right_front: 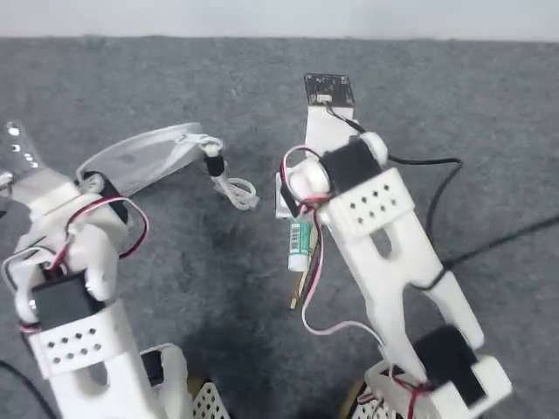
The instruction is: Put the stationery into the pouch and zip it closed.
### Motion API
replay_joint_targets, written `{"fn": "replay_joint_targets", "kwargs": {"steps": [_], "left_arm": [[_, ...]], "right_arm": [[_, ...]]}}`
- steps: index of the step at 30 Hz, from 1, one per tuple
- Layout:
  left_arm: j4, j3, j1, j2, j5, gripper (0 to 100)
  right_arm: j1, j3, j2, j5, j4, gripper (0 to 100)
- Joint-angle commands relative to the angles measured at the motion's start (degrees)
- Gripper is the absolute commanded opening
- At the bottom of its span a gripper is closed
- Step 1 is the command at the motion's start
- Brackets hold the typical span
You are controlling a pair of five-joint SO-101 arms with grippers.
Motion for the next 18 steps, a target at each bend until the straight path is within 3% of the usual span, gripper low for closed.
{"fn": "replay_joint_targets", "kwargs": {"steps": [1,5,18], "left_arm": [[-1.6,-0.5,1.0,-1.7,-1.0,1],[-1.6,-0.5,1.1,-1.7,-1.0,1],[-1.7,-0.5,1.1,-1.6,-1.0,1]], "right_arm": [[-0.9,-3.6,-7.4,2.0,2.6,0.6],[-0.7,-3.6,-11.1,7.5,4.2,0.6],[-0.9,0.7,-20.0,7.2,3.4,0.6]]}}
